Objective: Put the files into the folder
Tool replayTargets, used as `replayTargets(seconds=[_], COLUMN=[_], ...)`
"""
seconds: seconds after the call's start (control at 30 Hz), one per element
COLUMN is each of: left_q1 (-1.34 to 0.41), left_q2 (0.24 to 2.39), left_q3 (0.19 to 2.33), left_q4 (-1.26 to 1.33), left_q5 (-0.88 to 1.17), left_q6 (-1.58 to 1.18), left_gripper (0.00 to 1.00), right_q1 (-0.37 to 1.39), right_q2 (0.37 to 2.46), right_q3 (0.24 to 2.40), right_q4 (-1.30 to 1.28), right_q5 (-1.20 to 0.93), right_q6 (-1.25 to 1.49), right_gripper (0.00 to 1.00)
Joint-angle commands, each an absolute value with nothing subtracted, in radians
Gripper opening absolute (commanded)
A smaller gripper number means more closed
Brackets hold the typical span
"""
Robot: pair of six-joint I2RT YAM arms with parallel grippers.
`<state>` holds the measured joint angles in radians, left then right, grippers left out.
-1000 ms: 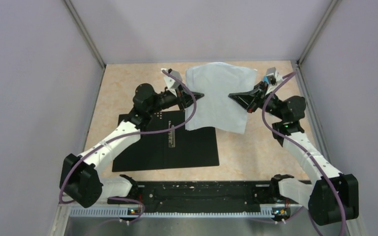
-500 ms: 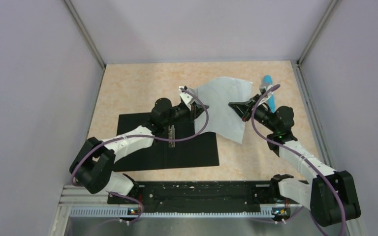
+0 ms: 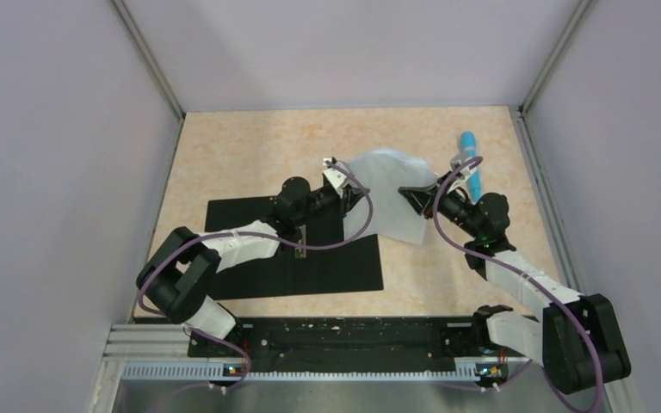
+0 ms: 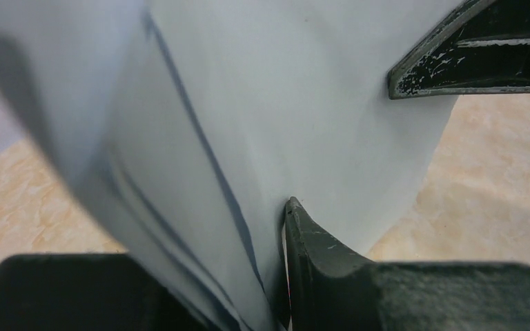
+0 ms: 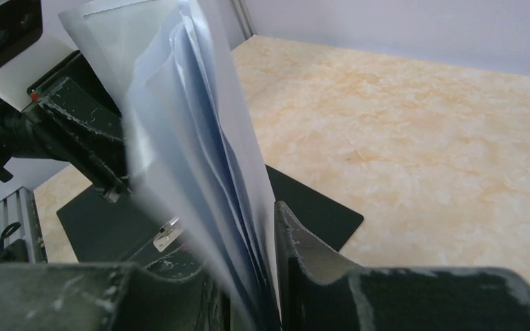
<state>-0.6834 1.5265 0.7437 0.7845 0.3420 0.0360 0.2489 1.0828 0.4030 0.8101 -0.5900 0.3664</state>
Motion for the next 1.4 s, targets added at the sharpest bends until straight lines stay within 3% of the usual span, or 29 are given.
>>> replayTargets(seconds=[0.0, 0.8, 1.37], left_q1=[-0.687, -0.69, -0.69], left_q2=[1.539, 1.444, 1.43], left_q3=[0.747, 0.654, 0.651], left_q4=[0.854, 0.84, 0.859], left_q5=[0.358, 0.492, 0.519], left_q6=[0.058, 0.024, -0.025], left_gripper=[0.26, 0.38, 0.39], right_q1=[0.26, 0.26, 0.283], right_q2=[1.085, 1.004, 1.071], right_q3=[0.392, 0.308, 0.322], right_q4=[0.855, 0.831, 0.908], right_q5=[-0.576, -0.569, -0.547], right_q6=[0.337, 0.366, 0.42], right_gripper=[0.27, 0.71, 0.75])
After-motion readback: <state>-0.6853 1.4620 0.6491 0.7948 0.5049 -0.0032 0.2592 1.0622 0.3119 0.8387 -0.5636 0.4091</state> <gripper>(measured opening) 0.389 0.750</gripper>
